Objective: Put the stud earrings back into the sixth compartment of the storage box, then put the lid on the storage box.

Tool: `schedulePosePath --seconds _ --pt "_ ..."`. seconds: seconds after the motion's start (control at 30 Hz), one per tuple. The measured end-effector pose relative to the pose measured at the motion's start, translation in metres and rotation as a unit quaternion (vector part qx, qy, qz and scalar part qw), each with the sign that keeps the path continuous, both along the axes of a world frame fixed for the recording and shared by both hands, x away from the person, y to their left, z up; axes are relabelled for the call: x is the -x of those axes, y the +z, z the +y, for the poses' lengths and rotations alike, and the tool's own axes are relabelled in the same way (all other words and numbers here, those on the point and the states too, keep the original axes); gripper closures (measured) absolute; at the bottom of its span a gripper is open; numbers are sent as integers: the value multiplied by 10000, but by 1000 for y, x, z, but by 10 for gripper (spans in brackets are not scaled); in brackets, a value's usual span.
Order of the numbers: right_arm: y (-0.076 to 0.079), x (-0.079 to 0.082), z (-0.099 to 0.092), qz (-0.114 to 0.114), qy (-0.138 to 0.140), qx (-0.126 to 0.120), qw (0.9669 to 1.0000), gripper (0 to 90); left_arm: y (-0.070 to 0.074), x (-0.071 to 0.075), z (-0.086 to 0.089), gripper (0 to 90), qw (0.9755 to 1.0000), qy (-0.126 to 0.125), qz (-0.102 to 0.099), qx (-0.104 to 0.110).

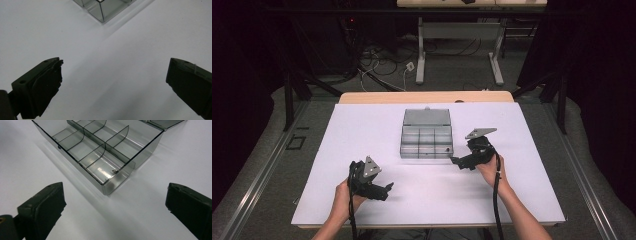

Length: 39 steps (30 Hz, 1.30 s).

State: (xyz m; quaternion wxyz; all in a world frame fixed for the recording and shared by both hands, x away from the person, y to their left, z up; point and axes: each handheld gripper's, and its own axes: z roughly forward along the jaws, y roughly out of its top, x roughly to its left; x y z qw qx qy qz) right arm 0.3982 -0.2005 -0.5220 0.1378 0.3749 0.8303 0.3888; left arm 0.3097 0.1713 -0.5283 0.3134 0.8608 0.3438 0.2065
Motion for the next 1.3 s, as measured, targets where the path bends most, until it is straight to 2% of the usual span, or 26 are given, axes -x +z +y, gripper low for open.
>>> schedulePosePath --seconds 0.17,0.3,0.37,0.47,0.53,0.57,0.7,0.9,0.97,1.17,1.23,1.3 --pt "-1 -1 -1 11 11 -1 10000 7 1 0 1 4 10000 -25 28 -40" --pt "-1 -1 -2 -4 8 8 10000 5 0 1 0 4 10000 13 -27 4" --pt "-1 -1 -2 -16 11 -60 10000 5 0 0 0 4 10000 1 -32 -19" --pt "0 -1 -4 43 19 -1 10000 5 0 -1 0 4 10000 -17 -13 -34" --pt "0 -1 -4 -35 20 -44 10000 6 -1 -1 -1 4 10000 -22 -46 2" --pt "1 -1 -5 -48 11 -33 10000 6 0 -2 0 3 10000 -59 11 -39" --pt "1 0 -6 -10 -22 -40 10000 7 1 -4 -3 3 9999 -62 -72 -42" --pt "1 -1 -8 68 74 23 9999 8 4 -8 -5 2 9998 -83 -182 -77" --pt "0 -1 -7 -17 71 -33 10000 9 7 -11 -4 2 9997 -66 -199 -88" --pt "2 1 -7 4 50 42 10000 13 11 -19 -8 0 9996 -100 -266 -32" --pt "2 0 -8 -17 68 39 10000 15 11 -23 -11 0 9996 -88 -234 95" --pt "2 0 -7 -22 63 24 10000 16 12 -27 -14 0 9996 -115 -212 113"
